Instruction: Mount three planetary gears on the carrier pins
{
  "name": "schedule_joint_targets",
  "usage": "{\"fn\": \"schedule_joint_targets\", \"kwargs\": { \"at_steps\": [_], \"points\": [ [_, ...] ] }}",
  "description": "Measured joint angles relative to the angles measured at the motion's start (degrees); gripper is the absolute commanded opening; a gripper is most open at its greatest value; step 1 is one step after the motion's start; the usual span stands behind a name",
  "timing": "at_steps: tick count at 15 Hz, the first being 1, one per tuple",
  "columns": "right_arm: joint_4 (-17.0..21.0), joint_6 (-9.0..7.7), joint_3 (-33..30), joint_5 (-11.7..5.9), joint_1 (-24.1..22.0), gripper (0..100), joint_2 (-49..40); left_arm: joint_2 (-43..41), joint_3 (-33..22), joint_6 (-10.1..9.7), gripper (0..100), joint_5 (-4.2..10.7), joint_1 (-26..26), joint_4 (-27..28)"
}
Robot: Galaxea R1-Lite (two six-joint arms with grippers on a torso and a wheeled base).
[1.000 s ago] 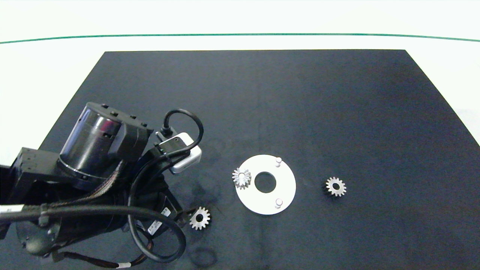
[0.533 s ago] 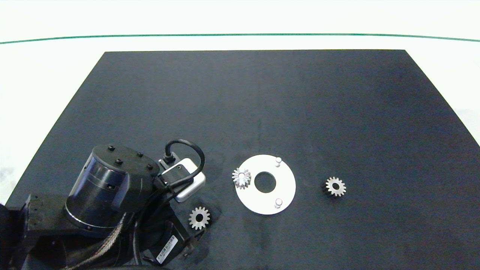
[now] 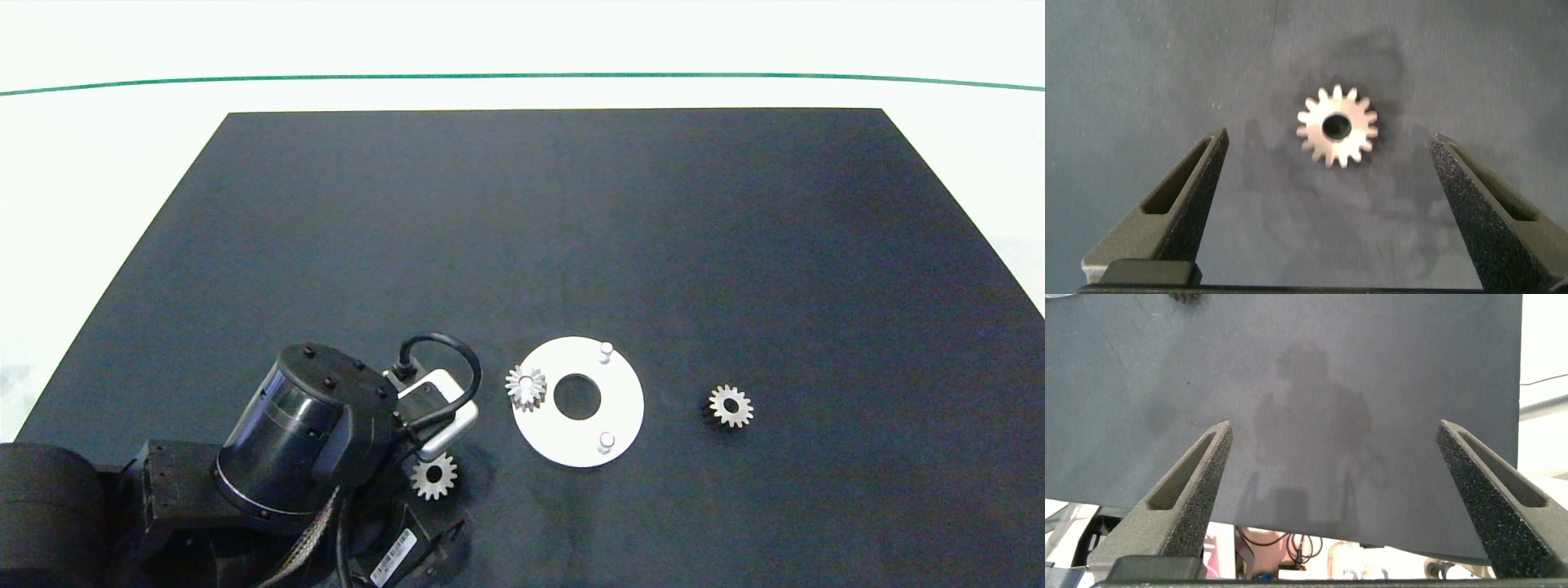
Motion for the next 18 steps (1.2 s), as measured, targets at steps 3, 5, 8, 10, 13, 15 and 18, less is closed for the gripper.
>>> {"fn": "schedule_joint_targets", "kwargs": {
  "at_steps": [3, 5, 8, 10, 13, 15, 18],
  "points": [
    [0.00, 0.00, 0.02, 0.00, 0.00, 100, 0.00, 1.05, 0.35, 0.09, 100, 0.00, -0.05, -1.18],
    [0.00, 0.00, 0.02, 0.00, -0.02, 100, 0.00, 1.38, 0.93, 0.00, 100, -0.04, -0.05, -1.29],
    [0.00, 0.00, 0.02, -0.02, -0.11, 100, 0.00, 1.55, 1.60, -0.11, 100, -0.06, 0.05, -1.62],
    [0.00, 0.00, 0.02, -0.06, -0.11, 100, 0.00, 1.63, 1.67, -0.02, 100, -0.06, 0.17, -3.08],
    [0.00, 0.00, 0.00, -0.06, -0.11, 100, 0.00, 1.99, 1.93, -0.05, 99, -0.11, 0.17, -3.57],
    [0.02, 0.00, -0.02, -0.09, -0.11, 100, 0.00, 2.16, 2.21, -0.11, 95, -0.13, 0.09, -3.57],
    [0.00, 0.00, -0.06, -0.09, -0.11, 100, 0.00, 2.29, 2.43, -0.09, 89, -0.26, 0.13, -3.58]
  ]
}}
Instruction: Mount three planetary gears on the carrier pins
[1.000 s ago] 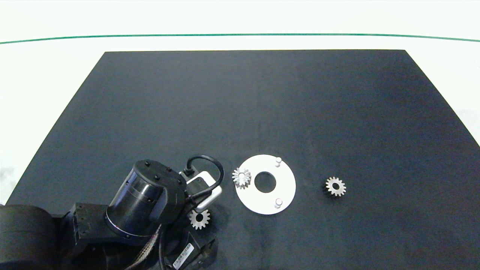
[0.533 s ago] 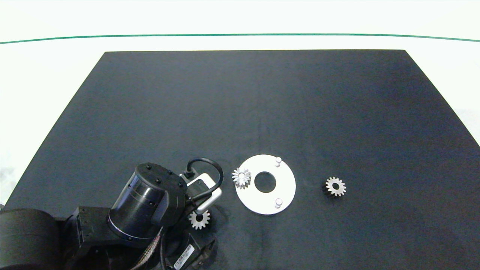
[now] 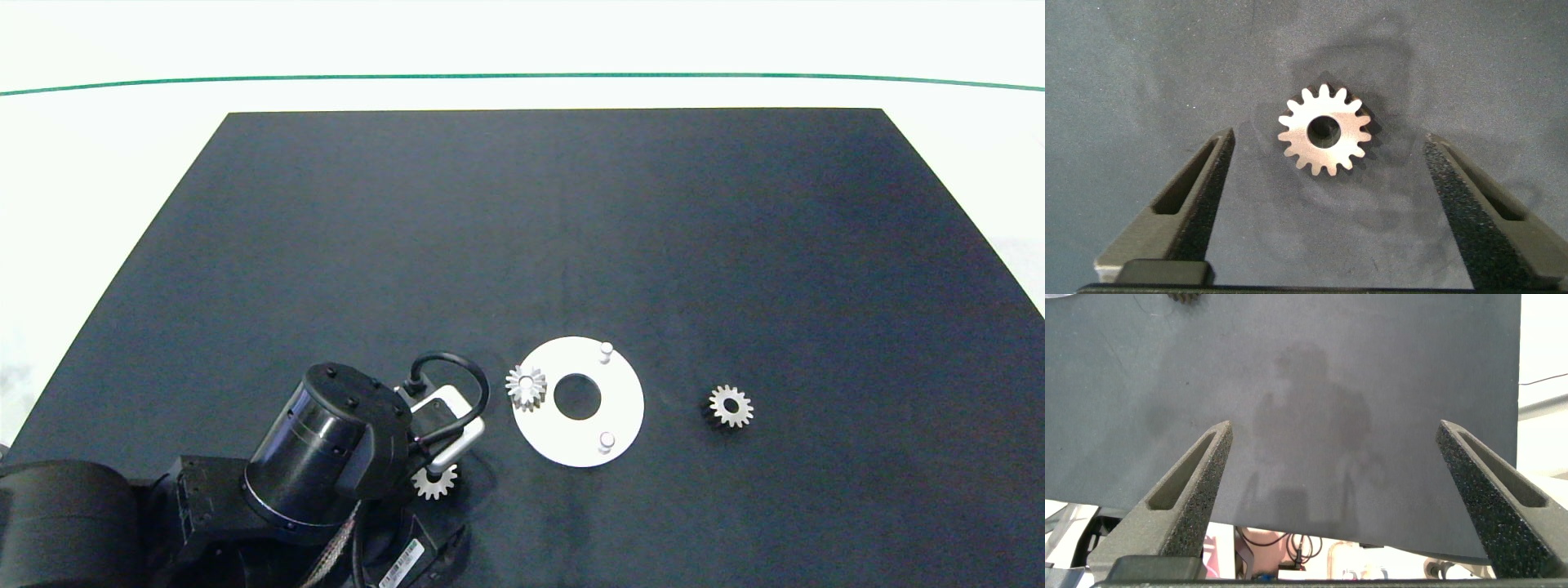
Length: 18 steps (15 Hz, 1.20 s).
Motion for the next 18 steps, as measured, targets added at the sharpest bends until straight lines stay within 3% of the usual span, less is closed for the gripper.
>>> {"fn": "schedule_joint_targets", "kwargs": {
  "at_steps": [18],
  "points": [
    [0.02, 0.00, 0.15, 0.09, 0.09, 100, 0.63, 2.34, 0.07, 0.24, 53, -0.02, 0.17, -2.86]
  ]
}}
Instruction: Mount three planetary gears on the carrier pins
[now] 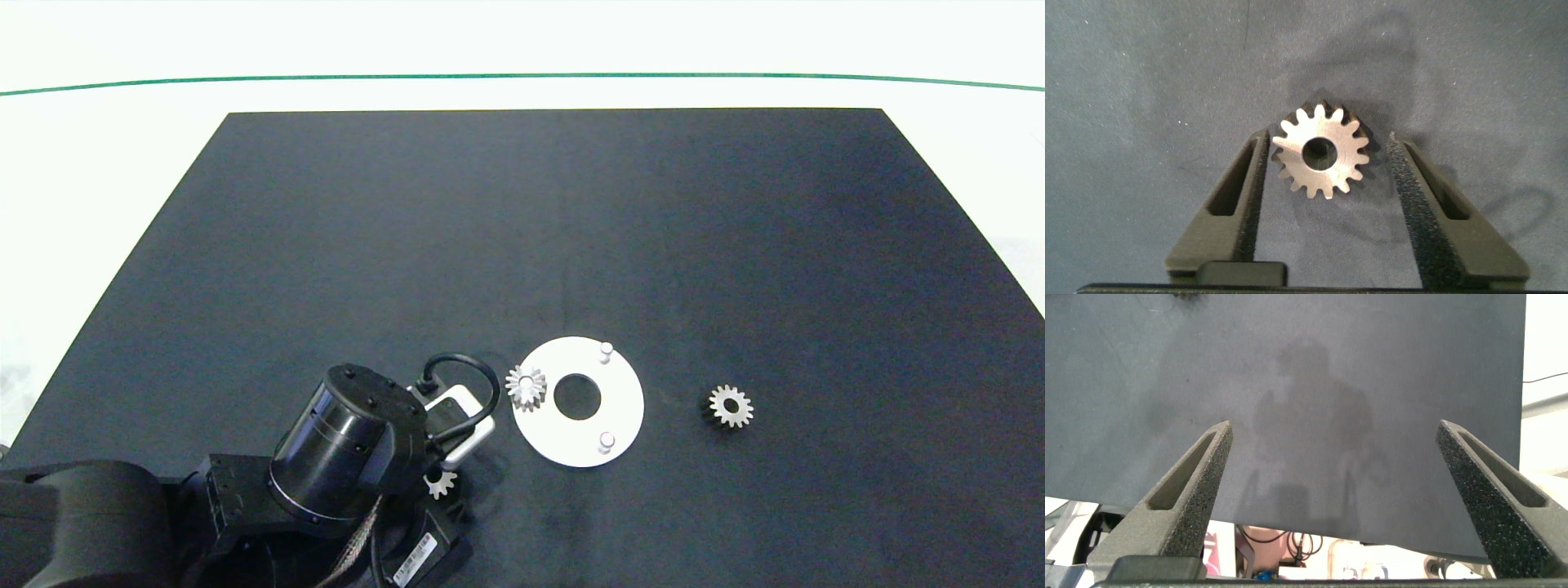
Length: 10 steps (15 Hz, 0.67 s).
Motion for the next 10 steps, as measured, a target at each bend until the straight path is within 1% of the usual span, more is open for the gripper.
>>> {"fn": "schedule_joint_targets", "kwargs": {
  "at_steps": [10],
  "points": [
    [-0.02, 0.00, 0.00, 0.00, 0.00, 100, 0.02, 0.09, 0.15, 0.12, 33, 0.02, 0.00, -0.05]
  ]
}}
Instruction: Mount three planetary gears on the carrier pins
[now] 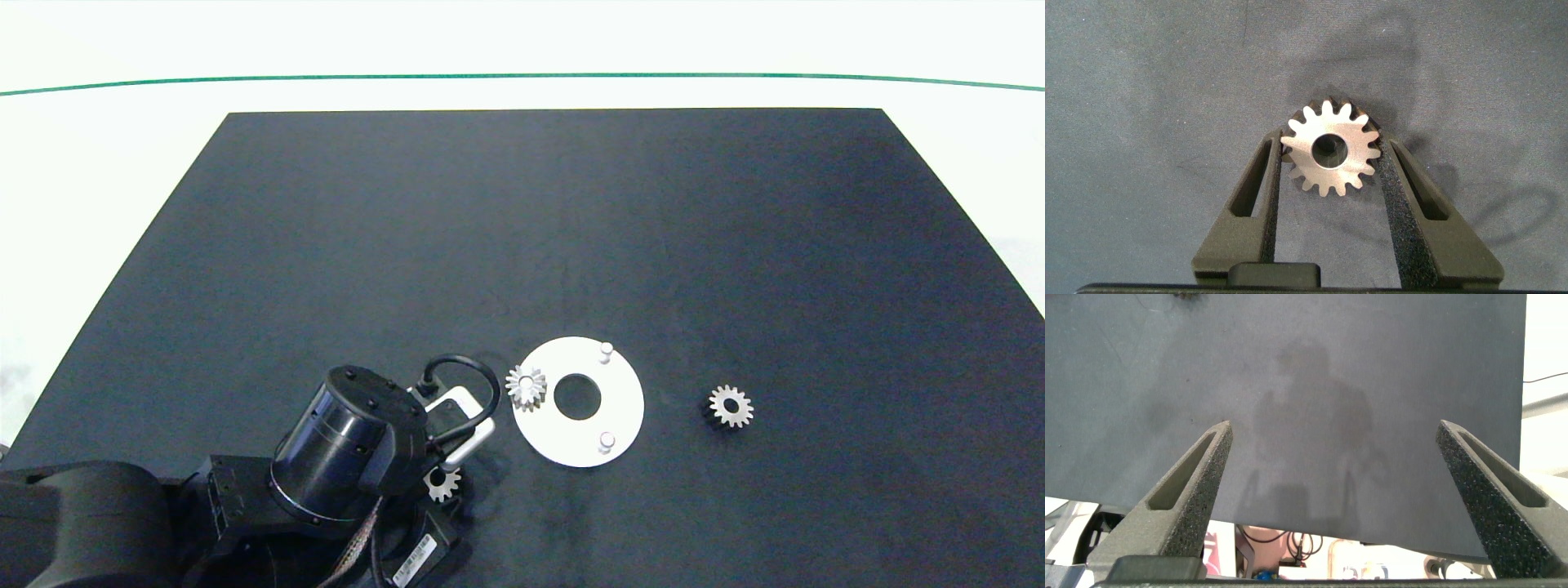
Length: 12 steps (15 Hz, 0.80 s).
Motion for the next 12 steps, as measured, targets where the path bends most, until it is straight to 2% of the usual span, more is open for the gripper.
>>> {"fn": "schedule_joint_targets", "kwargs": {
  "at_steps": [12],
  "points": [
    [0.02, 0.00, -0.11, -0.09, 0.00, 100, -0.02, 0.02, -0.06, 0.16, 9, -0.07, 0.02, 0.00]
  ]
}}
